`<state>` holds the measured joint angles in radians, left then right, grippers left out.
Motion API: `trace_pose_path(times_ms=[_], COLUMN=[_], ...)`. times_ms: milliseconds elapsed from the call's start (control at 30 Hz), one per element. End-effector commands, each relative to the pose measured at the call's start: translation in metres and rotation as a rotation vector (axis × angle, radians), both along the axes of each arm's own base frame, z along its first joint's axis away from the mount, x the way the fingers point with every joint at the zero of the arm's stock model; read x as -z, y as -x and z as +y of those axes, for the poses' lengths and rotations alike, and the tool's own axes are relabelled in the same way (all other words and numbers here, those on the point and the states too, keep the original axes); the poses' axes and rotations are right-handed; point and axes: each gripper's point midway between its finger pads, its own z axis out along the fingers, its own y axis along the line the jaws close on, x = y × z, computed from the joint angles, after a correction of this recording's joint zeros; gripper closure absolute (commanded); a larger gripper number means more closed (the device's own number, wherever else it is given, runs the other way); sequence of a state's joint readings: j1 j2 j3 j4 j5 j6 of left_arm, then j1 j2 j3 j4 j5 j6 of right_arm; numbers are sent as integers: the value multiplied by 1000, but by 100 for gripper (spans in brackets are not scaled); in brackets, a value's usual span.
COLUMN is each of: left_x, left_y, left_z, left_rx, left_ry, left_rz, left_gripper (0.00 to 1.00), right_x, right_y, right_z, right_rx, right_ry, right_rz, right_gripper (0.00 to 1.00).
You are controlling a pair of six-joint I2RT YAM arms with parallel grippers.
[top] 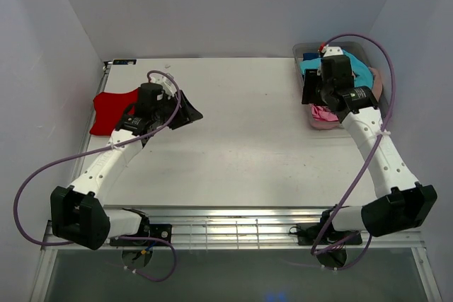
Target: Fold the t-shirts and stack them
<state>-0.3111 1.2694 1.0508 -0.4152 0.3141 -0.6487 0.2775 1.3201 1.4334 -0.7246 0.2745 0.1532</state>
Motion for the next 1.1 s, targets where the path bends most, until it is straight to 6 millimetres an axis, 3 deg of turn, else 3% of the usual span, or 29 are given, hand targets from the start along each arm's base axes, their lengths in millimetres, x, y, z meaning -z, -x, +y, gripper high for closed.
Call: trace_pose_path(times_ms=[0,33,100,133,200,267,300,333,533,700,800,833,1067], left_x=[-3,-1,-1,-2,2,5,6,6,14,24,25,25,23], left_y=[9,10,12,13,15,17,18,18,18,19,19,18,12], left_z=[1,1,3,4,6,8,8,9,10,9,9,9,7], left_rx=[-2,0,-8,-15,-20,-24,-23,-26,-18,-9,-9,-8,6], left_ry=[14,14,14,12,4,-8,-9,-10,-28,-33,-36,-40,-53], left_rz=[-9,-5,-3,-8,-5,-1,1,3,12,41,43,39,34], left_gripper=[41,41,41,41,41,41,41,41,41,41,41,41,41], right_x=[11,24,17,29,20,29,21,30,34,35,49,53,86], right_y=[-36,-48,-66,-76,-92,-106,-114,-123,-163,-183,-191,-189,-197], right_z=[-36,-42,-62,-68,-80,-91,-94,-97,-114,-127,-125,-143,-155], right_rx=[81,91,141,157,188,214,224,232,277,288,273,304,308], right_ry=[86,91,94,107,134,175,179,196,218,247,233,235,217], right_rz=[-24,13,1,29,10,31,9,29,17,9,29,41,100], right_gripper=[38,40,43,45,48,49,49,50,52,48,46,45,45])
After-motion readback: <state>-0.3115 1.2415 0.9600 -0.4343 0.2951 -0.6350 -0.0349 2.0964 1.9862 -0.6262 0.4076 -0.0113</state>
